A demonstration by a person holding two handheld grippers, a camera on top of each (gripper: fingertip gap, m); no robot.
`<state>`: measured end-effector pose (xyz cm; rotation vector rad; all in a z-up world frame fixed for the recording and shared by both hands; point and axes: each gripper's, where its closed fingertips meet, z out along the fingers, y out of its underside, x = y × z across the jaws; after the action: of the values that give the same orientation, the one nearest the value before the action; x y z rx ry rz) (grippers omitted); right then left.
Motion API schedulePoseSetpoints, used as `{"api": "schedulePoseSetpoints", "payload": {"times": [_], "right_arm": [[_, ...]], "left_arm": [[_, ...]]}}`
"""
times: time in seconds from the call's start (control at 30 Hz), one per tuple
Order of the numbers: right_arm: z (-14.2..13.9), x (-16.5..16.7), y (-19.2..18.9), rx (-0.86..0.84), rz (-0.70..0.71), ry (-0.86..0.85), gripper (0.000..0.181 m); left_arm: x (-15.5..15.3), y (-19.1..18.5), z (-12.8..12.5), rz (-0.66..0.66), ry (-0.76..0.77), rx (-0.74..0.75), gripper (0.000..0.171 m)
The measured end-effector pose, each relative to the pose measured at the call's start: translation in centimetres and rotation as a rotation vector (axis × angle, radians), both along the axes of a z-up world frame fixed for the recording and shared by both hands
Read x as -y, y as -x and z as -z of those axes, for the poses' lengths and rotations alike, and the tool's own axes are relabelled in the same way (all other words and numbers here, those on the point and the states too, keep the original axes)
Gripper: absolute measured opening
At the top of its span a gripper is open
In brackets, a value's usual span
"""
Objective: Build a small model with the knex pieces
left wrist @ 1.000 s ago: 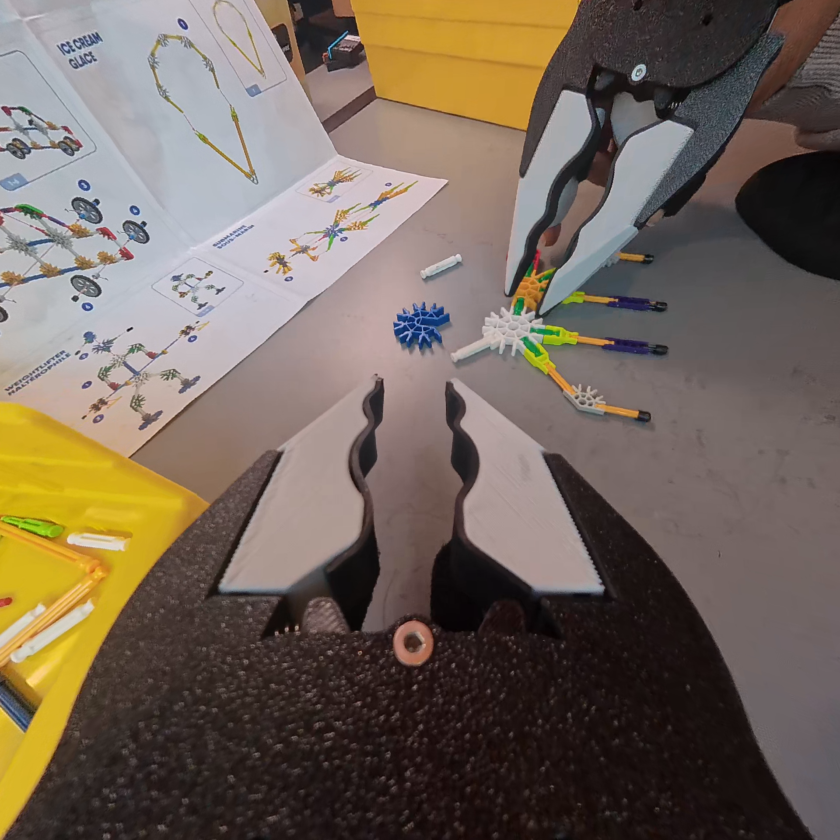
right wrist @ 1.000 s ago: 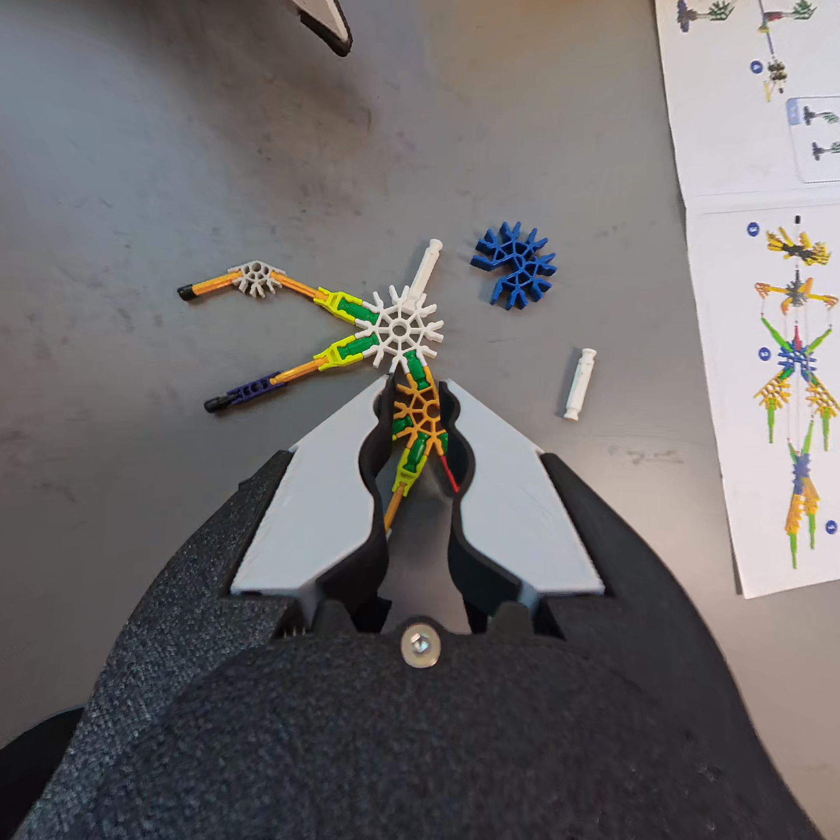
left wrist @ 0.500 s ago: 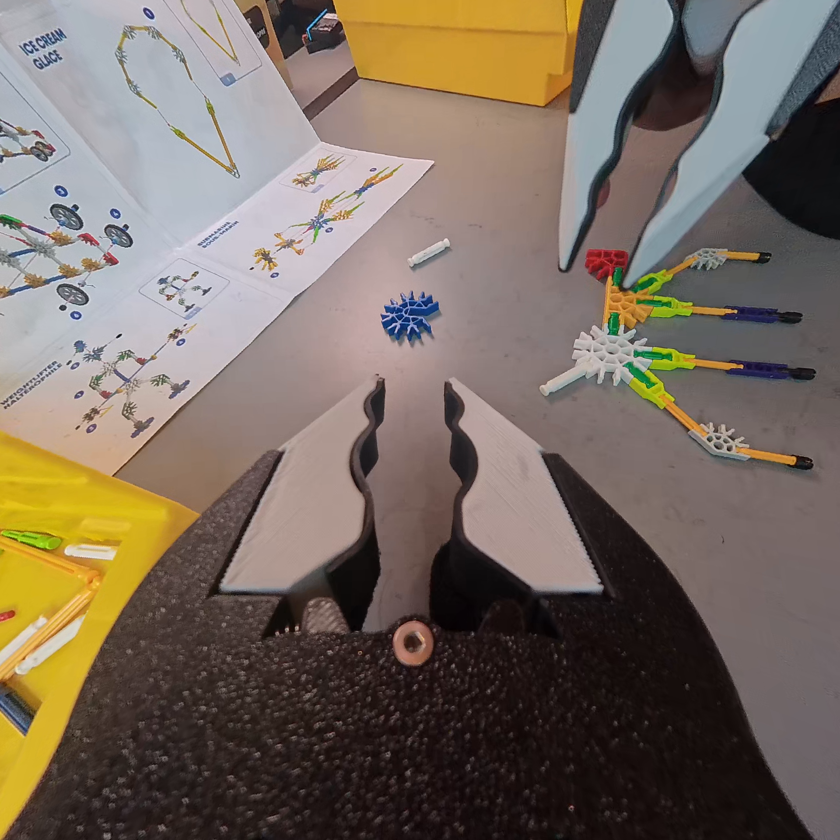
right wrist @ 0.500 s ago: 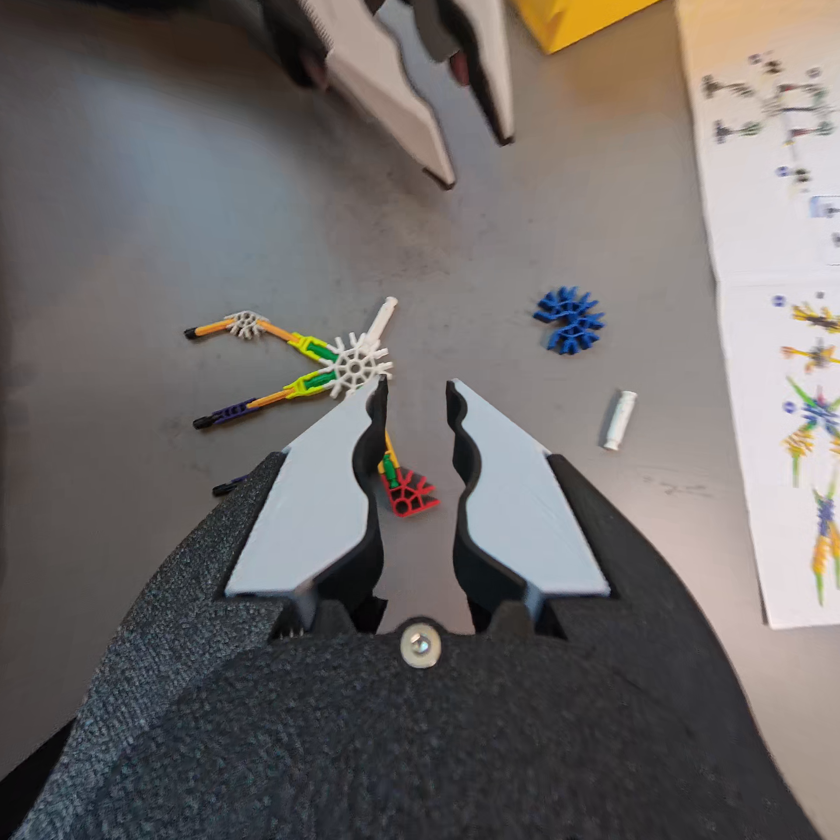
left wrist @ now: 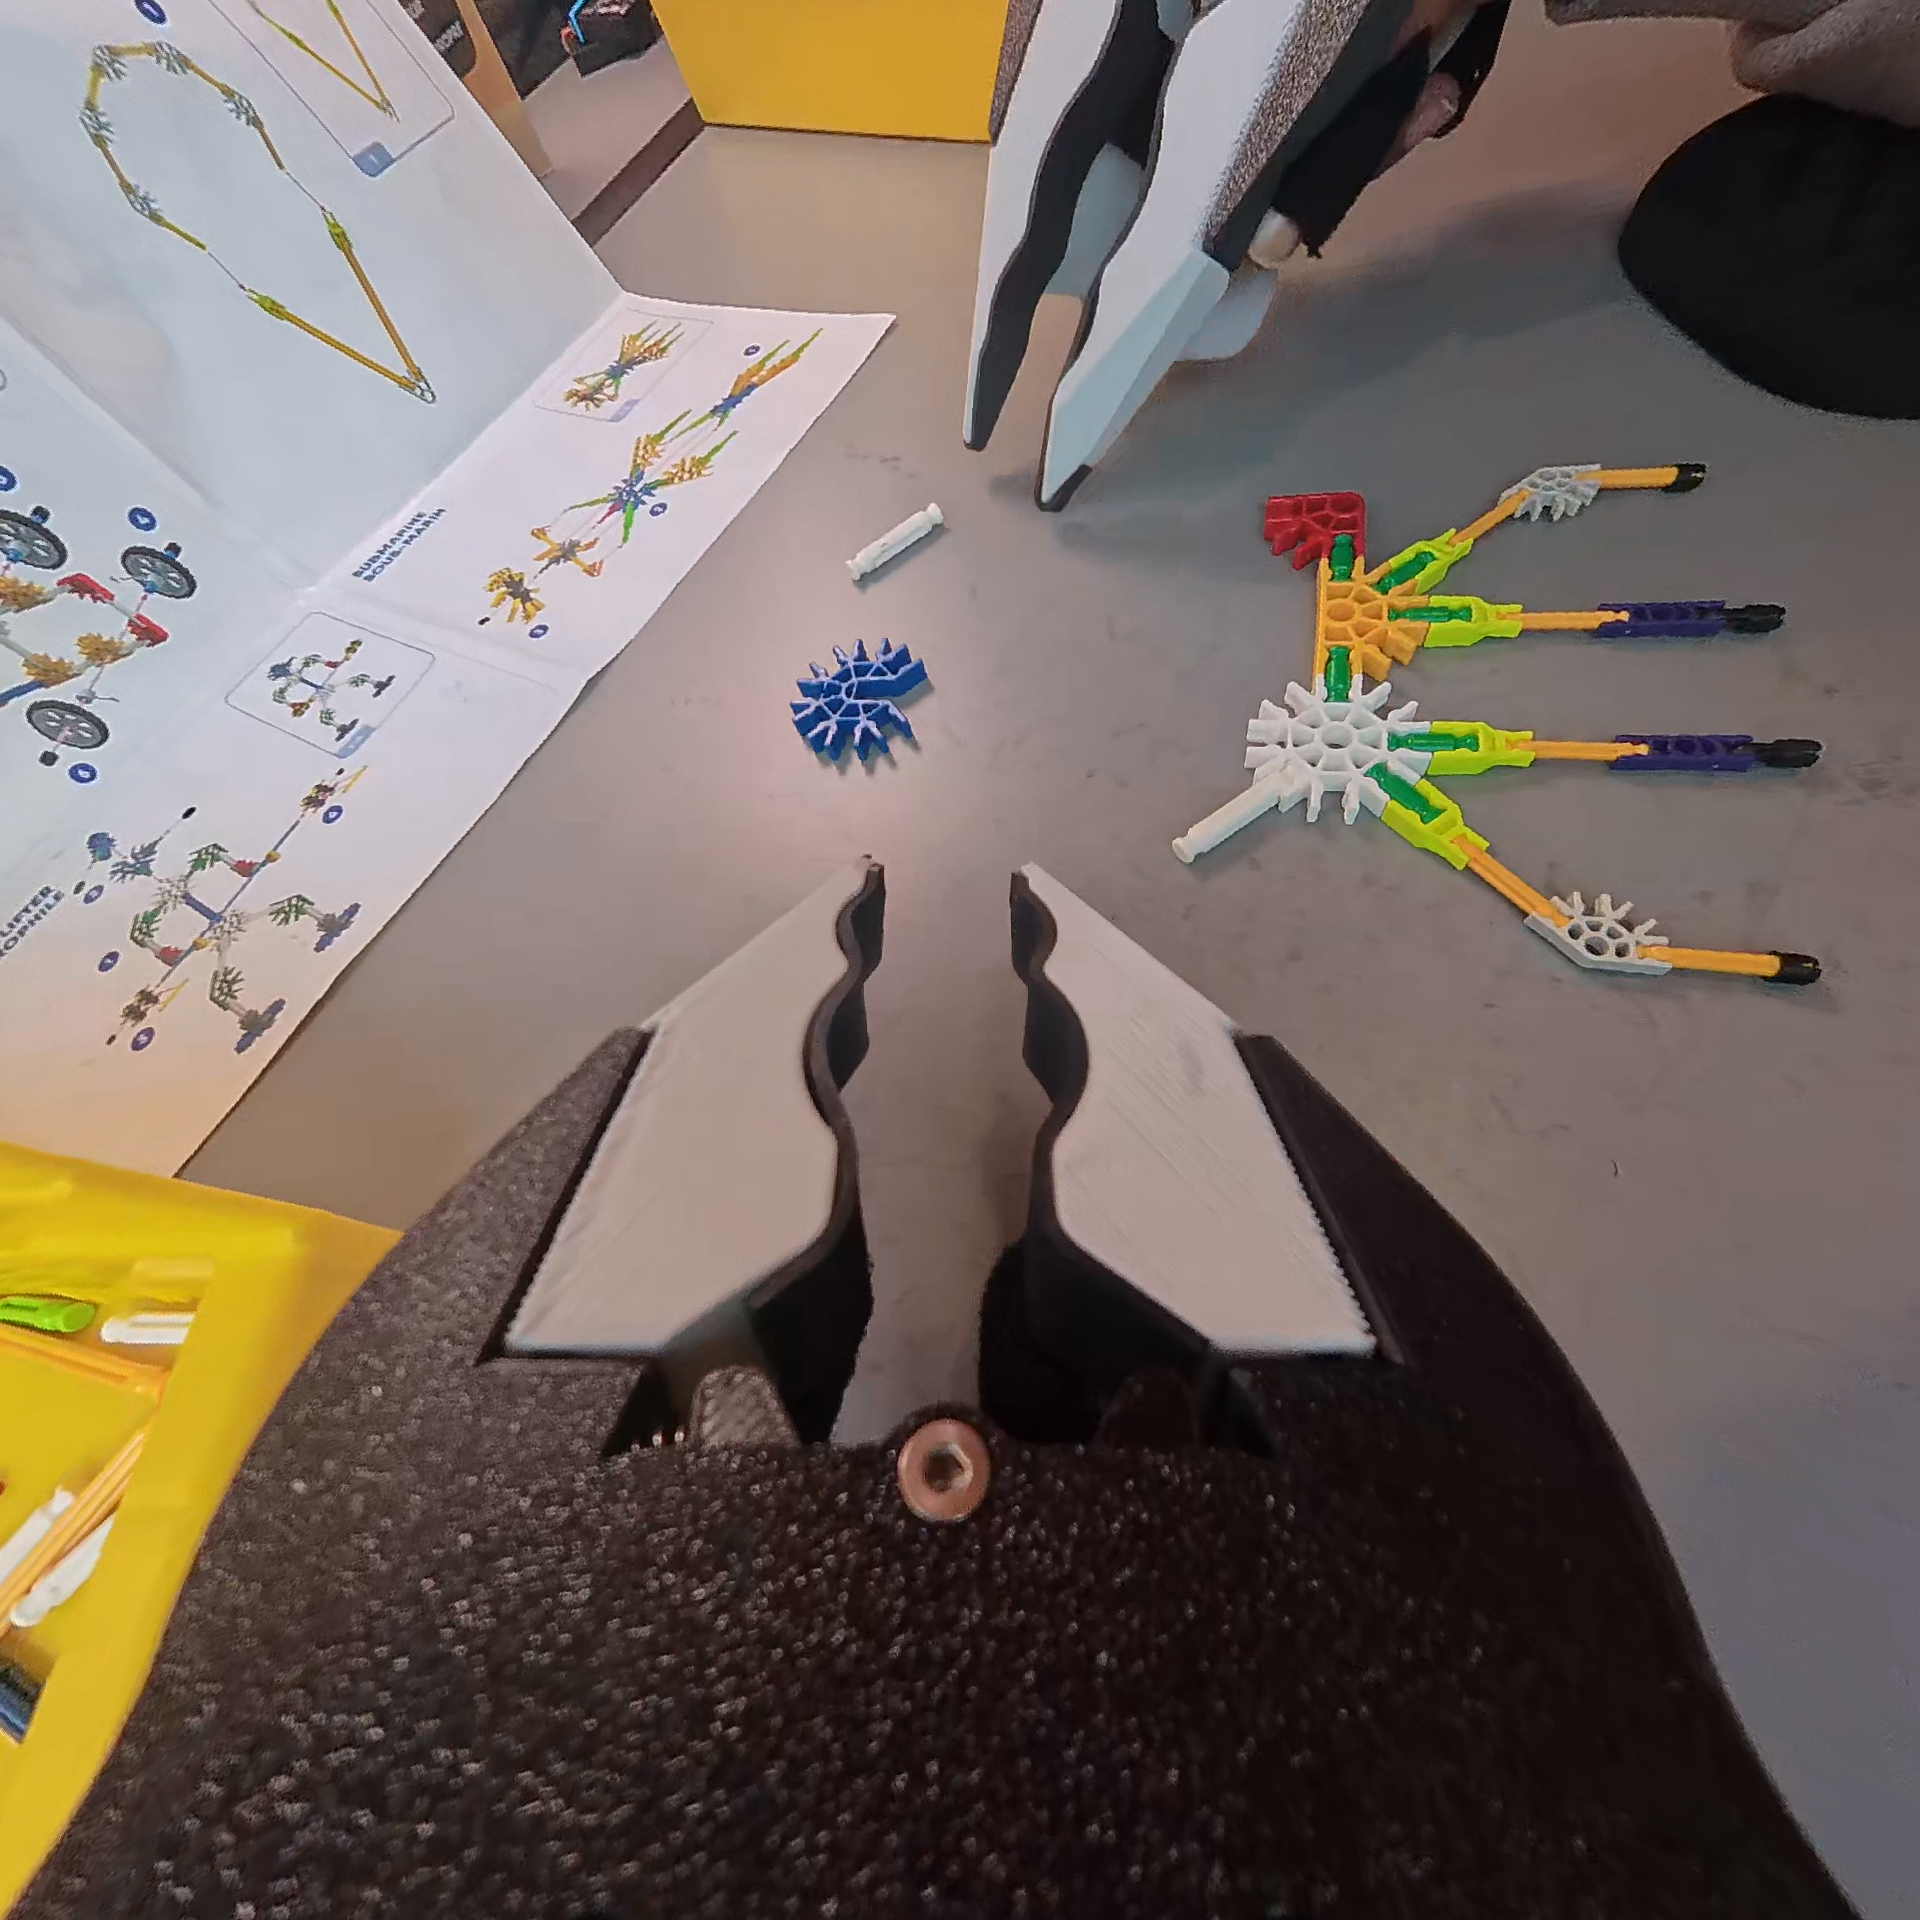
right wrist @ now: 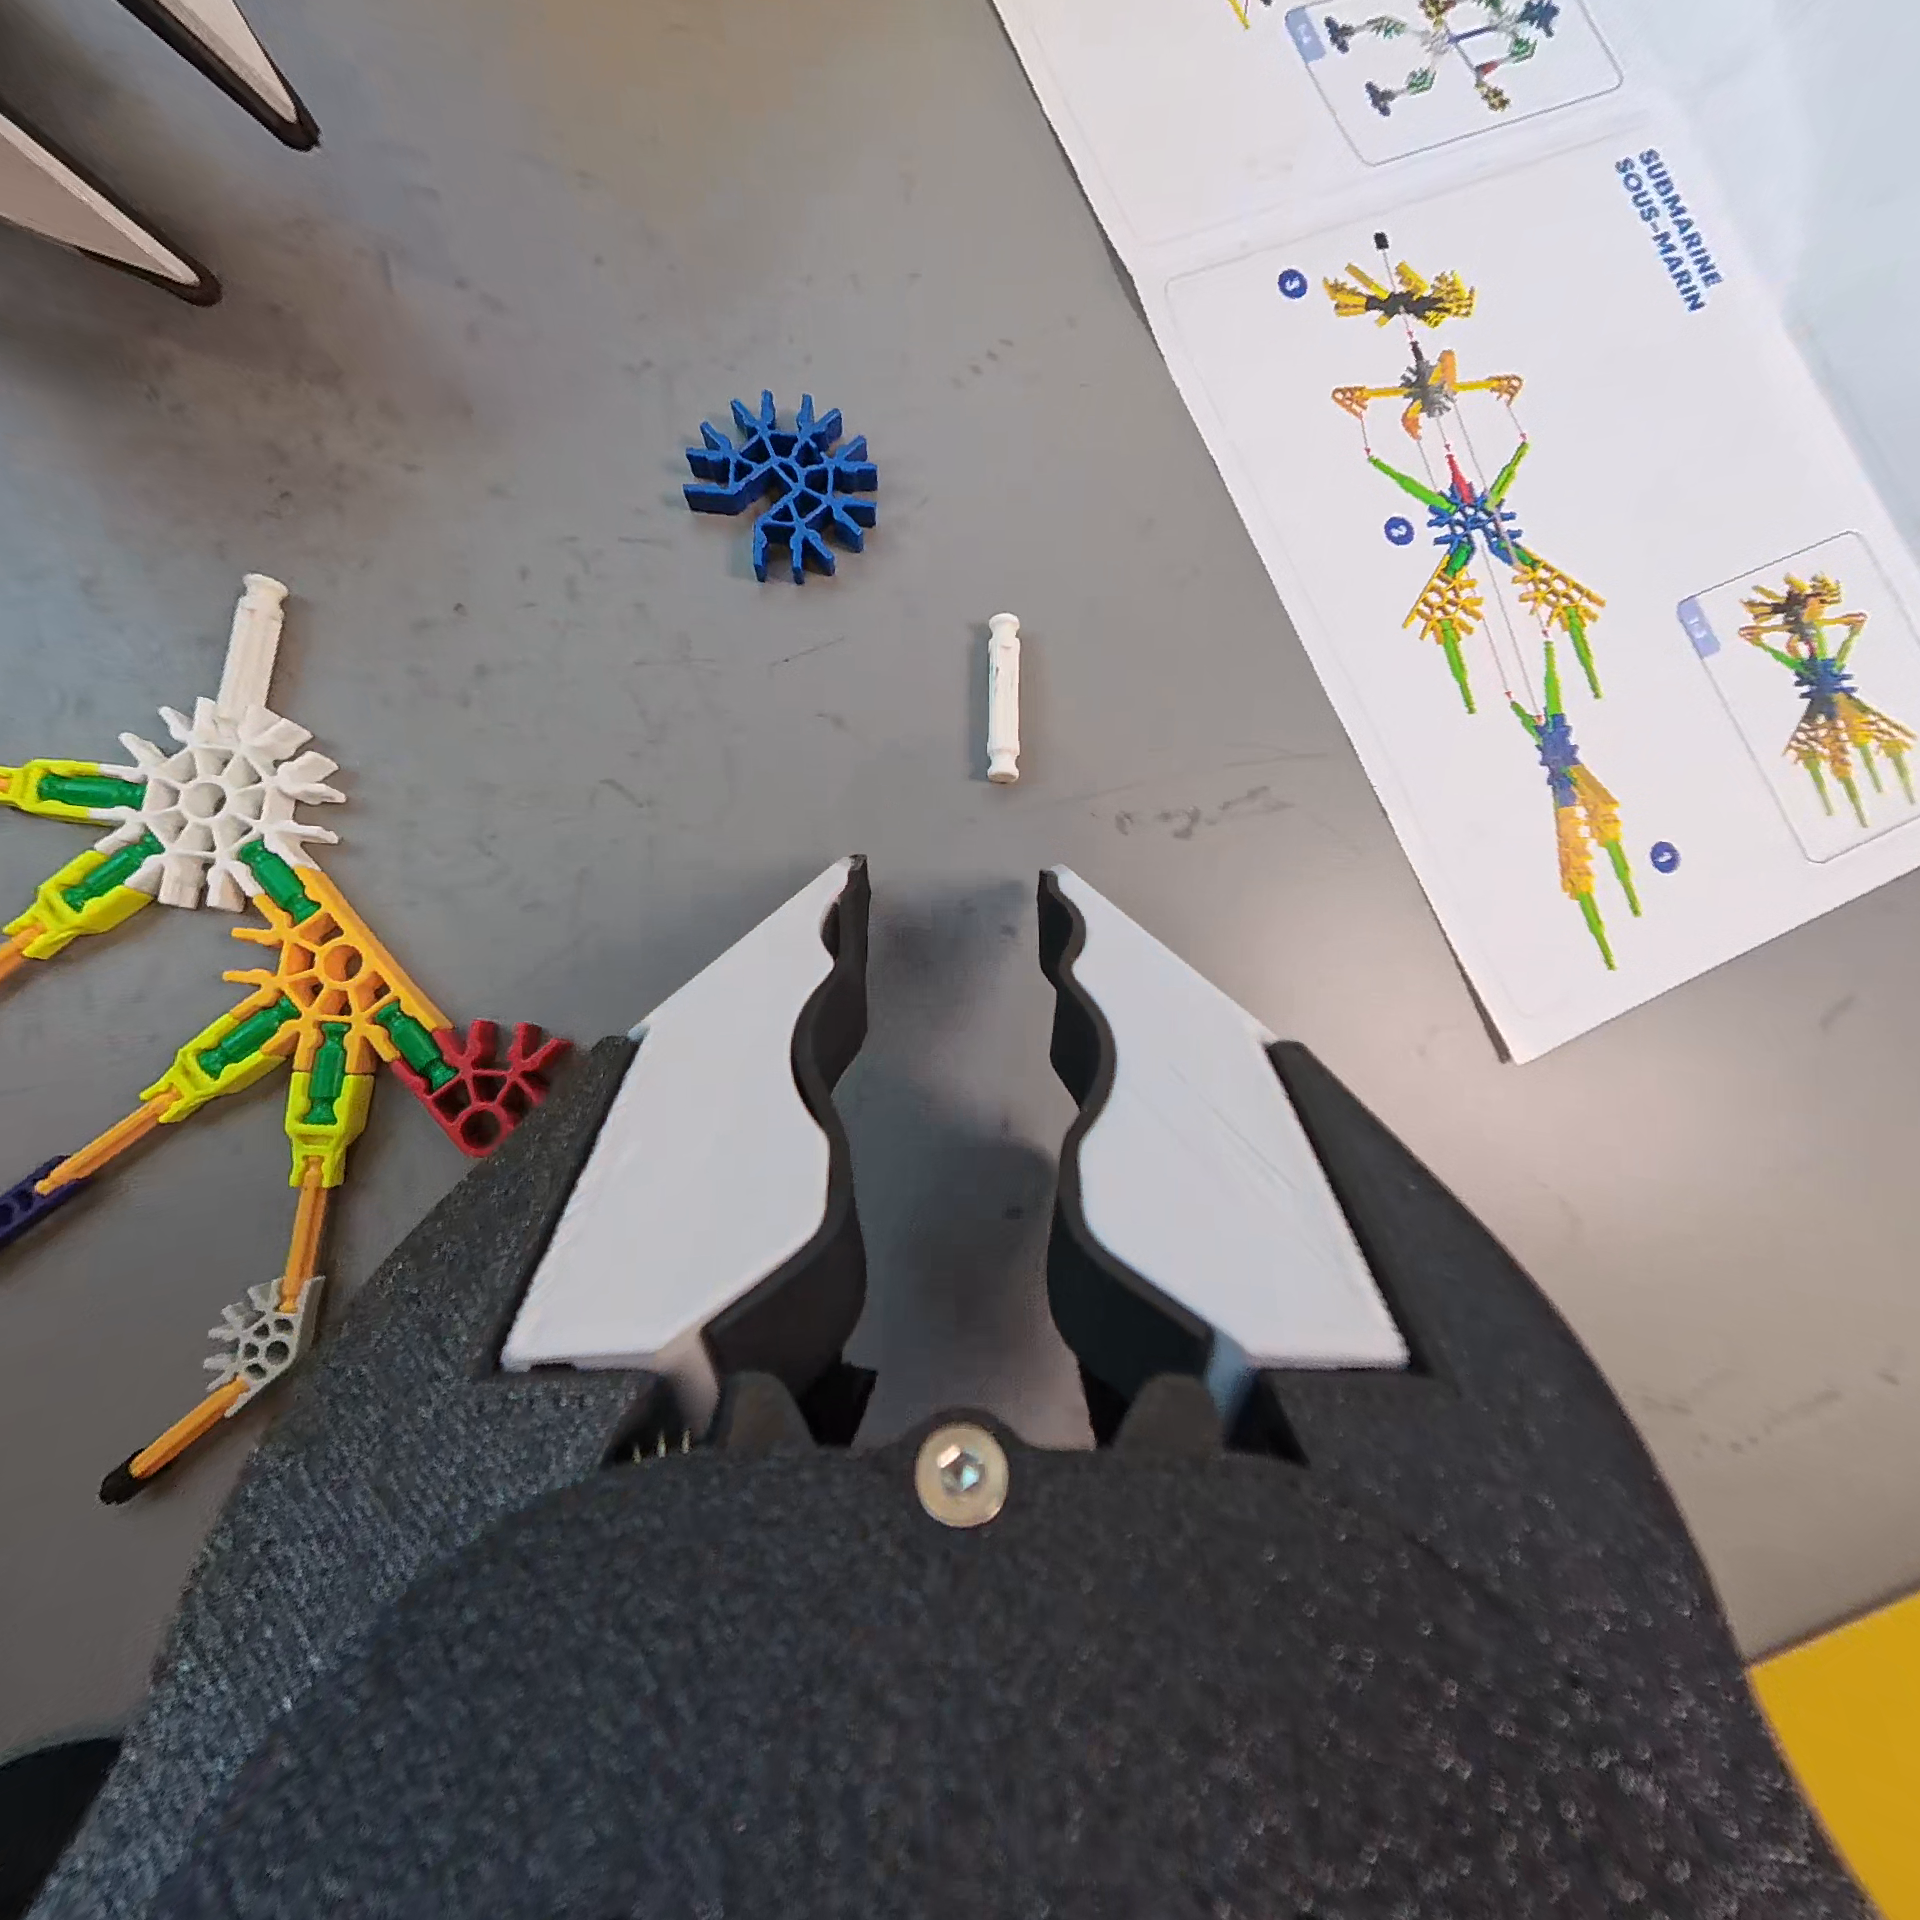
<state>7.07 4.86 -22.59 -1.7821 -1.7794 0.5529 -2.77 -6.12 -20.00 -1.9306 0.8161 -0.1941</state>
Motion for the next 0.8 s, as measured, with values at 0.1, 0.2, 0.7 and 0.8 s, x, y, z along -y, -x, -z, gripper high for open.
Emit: {"api": "schedulePoseSetpoints", "payload": {"times": [0.1, 0.2, 0.7, 0.8], "right_arm": [[0.2, 0.0, 0.1, -0.007, 0.005, 0.027, 0.031], [0.3, 0.0, 0.2, -0.018, 0.008, 0.06, 0.03], [0.3, -0.3, 1.5, -0.006, 0.001, 0.067, 0.009], [0.1, -0.8, 1.9, -0.026, 0.026, 0.067, 0.021]], "left_arm": [[0.1, -0.1, 0.1, 0.007, 0.001, -0.007, 0.024], [0.1, -0.2, 0.2, 0.011, 0.004, -0.009, 0.024], [0.1, -0.2, 0.7, 0.017, 0.03, -0.026, 0.024], [0.1, -0.2, 0.7, 0.015, 0.031, -0.029, 0.024]]}}
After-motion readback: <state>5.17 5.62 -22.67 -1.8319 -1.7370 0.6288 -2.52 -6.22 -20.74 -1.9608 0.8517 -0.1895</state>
